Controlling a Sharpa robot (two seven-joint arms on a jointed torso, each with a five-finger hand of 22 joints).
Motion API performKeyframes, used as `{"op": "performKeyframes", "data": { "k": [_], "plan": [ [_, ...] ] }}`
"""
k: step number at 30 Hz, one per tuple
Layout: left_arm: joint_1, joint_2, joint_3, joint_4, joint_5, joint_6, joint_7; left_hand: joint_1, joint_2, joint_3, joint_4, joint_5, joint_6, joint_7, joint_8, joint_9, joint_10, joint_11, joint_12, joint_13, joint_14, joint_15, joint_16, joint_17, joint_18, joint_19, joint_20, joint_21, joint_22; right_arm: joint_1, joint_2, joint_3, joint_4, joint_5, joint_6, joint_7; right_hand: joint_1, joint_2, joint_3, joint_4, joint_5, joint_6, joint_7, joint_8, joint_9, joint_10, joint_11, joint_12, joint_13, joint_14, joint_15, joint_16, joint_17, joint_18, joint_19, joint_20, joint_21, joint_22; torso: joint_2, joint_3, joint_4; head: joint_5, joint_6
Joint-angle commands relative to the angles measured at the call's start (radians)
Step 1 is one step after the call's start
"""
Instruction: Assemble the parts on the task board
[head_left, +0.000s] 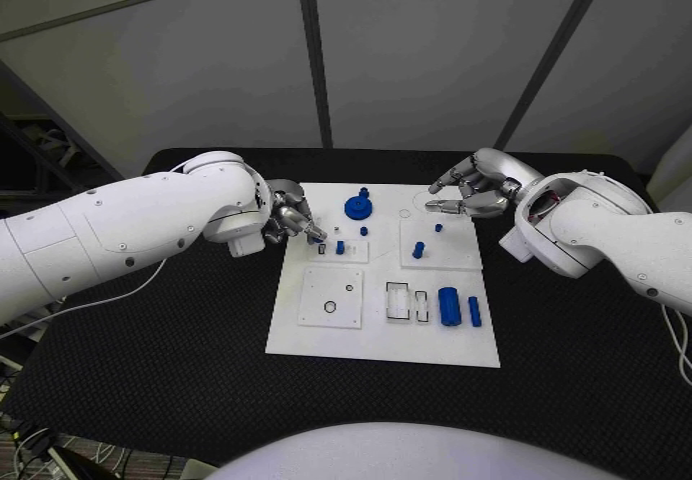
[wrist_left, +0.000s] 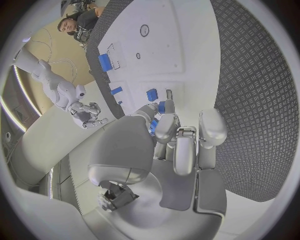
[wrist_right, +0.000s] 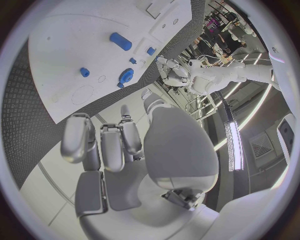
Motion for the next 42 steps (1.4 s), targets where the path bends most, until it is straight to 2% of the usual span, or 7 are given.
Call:
{"op": "performKeyframes", "data": {
  "k": [1,6,13,16,21,32,42],
  "plan": [
    [0.01,0.0,0.002,-0.006,0.036,0.075,0.01,0.0,0.006,0.179,-0.178,0.006,0.004,0.003,0.006,0.002,0.03,0.003,-0.004,0.092,0.09,0.0,-0.005,0.21,-0.016,-0.011,-0.001,-0.007,-0.003,0.002,0.001,0.001,0.0,-0.002,0.005,0.008,-0.003,0.004,0.001,0.007,0.006,0.008,0.001,-0.002,0.001,0.002,-0.005,0.006,0.035,0.045,-0.008,-0.005,0.018,0.006,0.001,0.0,-0.006,0.0,0.001,-0.0004,-0.0006,0.001,0.003],
    [0.023,0.008,0.003,-0.032,0.077,0.149,0.01,0.0,0.006,0.183,-0.182,0.007,0.004,0.004,0.006,0.002,0.029,0.004,-0.011,0.09,0.09,0.001,-0.006,0.209,-0.015,-0.014,-0.001,-0.01,-0.006,0.002,0.003,0.001,-0.001,-0.002,0.005,0.008,-0.003,0.004,0.001,0.007,0.006,0.008,0.001,-0.002,0.001,0.002,-0.005,0.006,0.035,0.045,-0.008,-0.005,0.018,0.006,0.001,0.0,-0.006,0.0,0.0,-0.0002,-0.0008,0.0,0.003],
    [0.046,0.043,0.003,-0.109,0.158,0.277,0.012,0.001,0.009,0.19,-0.188,0.007,0.002,0.005,0.005,0.003,0.026,0.004,-0.02,0.087,0.089,0.001,-0.007,0.208,-0.014,-0.018,0.0,-0.015,-0.01,0.002,0.003,0.001,-0.002,-0.002,0.005,0.008,-0.003,0.004,0.001,0.007,0.006,0.008,0.001,-0.002,0.001,0.002,-0.005,0.006,0.035,0.045,-0.008,-0.005,0.018,0.006,0.001,0.0,-0.006,0.0,0.002,0.0002,-0.002,0.0,0.003],
    [0.056,0.067,-0.005,-0.147,0.172,0.318,0.009,0.0,0.01,0.193,-0.19,0.006,0.001,0.006,0.004,0.003,0.025,0.005,-0.021,0.087,0.089,0.002,-0.007,0.208,-0.014,-0.02,0.0,-0.016,-0.01,0.002,0.004,0.001,-0.003,-0.002,0.006,0.007,-0.003,0.004,0.001,0.007,0.006,0.008,0.001,-0.002,0.001,0.002,-0.005,0.006,0.035,0.045,-0.008,-0.005,0.018,0.006,0.001,0.0,-0.006,0.0,0.001,0.0002,-0.0019,0.001,0.001],
    [0.069,0.11,-0.024,-0.202,0.15,0.355,0.01,0.0,0.012,0.195,-0.191,0.006,0.0,0.007,0.004,0.004,0.025,0.006,-0.02,0.087,0.089,0.003,-0.006,0.208,-0.014,-0.021,0.0,-0.016,-0.01,0.002,0.006,0.001,-0.003,-0.002,0.006,0.006,-0.003,0.004,0.001,0.007,0.006,0.008,0.001,-0.002,0.001,0.002,-0.005,0.006,0.035,0.045,-0.008,-0.005,0.018,0.006,0.001,0.0,-0.006,0.0,0.002,0.0001,-0.001,0.0,0.0],
    [0.078,0.164,-0.046,-0.259,0.047,0.424,0.023,0.001,0.012,0.198,-0.194,0.006,-0.001,0.007,0.004,0.004,0.024,0.006,-0.021,0.087,0.09,0.003,-0.004,0.211,-0.014,-0.022,0.001,-0.017,-0.011,0.002,0.007,0.001,-0.002,-0.002,0.007,0.005,-0.003,0.005,0.001,0.008,0.006,0.009,0.001,-0.002,0.001,0.002,-0.005,0.007,0.035,0.046,-0.008,-0.005,0.018,0.005,0.002,0.0,-0.006,0.001,0.001,0.0003,-0.0005,-0.002,-0.004],
    [0.079,0.18,-0.051,-0.267,-0.035,0.412,0.036,0.001,0.012,0.198,-0.195,0.007,-0.001,0.007,0.004,0.005,0.024,0.006,-0.019,0.087,0.09,0.004,-0.004,0.212,-0.015,-0.021,0.001,-0.015,-0.008,0.002,0.01,0.001,-0.003,-0.002,0.007,0.005,-0.003,0.005,0.001,0.009,0.006,0.009,0.001,-0.002,0.001,0.002,-0.005,0.007,0.035,0.046,-0.008,-0.005,0.018,0.005,0.002,0.0,-0.005,0.001,0.002,-0.0009,-0.0007,0.001,-0.006]
  ]
}}
